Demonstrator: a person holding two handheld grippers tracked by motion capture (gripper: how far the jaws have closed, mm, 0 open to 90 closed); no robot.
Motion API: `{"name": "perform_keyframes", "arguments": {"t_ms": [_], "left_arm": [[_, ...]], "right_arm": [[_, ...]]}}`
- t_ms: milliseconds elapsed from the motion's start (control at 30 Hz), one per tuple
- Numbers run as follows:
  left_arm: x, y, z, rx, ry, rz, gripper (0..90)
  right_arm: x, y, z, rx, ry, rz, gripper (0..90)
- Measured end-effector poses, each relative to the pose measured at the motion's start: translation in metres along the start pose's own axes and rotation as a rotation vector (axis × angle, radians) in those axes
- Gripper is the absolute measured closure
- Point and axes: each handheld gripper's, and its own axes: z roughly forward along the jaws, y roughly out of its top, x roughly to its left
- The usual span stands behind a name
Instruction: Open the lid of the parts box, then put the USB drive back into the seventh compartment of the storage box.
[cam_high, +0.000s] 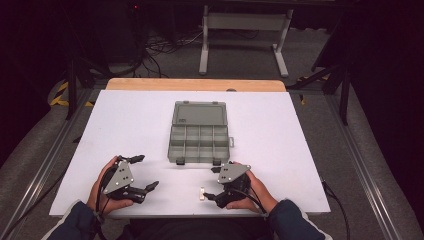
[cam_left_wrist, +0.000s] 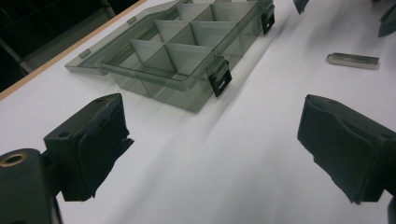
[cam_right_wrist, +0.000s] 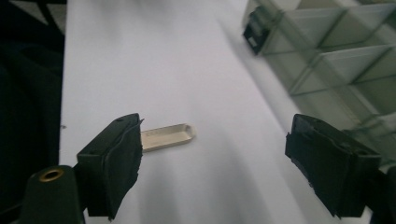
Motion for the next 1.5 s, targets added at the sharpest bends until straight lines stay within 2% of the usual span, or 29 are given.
{"name": "perform_keyframes", "arguments": {"t_ms": [133, 267, 333, 600, 900, 1100, 1333, 1500], "left_arm": [[0.003, -0.002, -0.004, 0.005, 0.017, 0.001, 8.8], [0.006, -0.003, -0.005, 0.001, 0.016, -0.006, 8.7], [0.007, -0.004, -0.006, 0.004, 0.022, 0.002, 8.6], [0.01, -0.007, -0.009, 0.005, 0.019, -0.012, 8.6], [0.01, -0.007, -0.008, 0.007, 0.022, -0.016, 8.7], [0.009, -0.007, -0.006, 0.018, 0.014, -0.01, 8.8], [0.014, -0.009, -0.005, 0.018, 0.011, -0.034, 8.8], [0.013, -0.009, -0.004, 0.022, 0.013, -0.031, 8.9]], "right_arm": [[0.003, 0.0, 0.01, 0.037, 0.067, -0.002, 21.4], [0.003, 0.001, 0.018, 0.065, 0.105, -0.011, 25.7], [0.002, 0.001, 0.019, 0.066, 0.122, -0.01, 28.4], [0.0, 0.003, 0.021, 0.066, 0.178, -0.021, 41.2], [0.0, 0.004, 0.023, 0.057, 0.197, -0.03, 52.8], [0.001, 0.004, 0.022, 0.052, 0.192, -0.042, 53.4], [0.001, 0.004, 0.022, 0.048, 0.198, -0.045, 54.1], [0.002, 0.004, 0.021, 0.046, 0.193, -0.049, 54.1]]}}
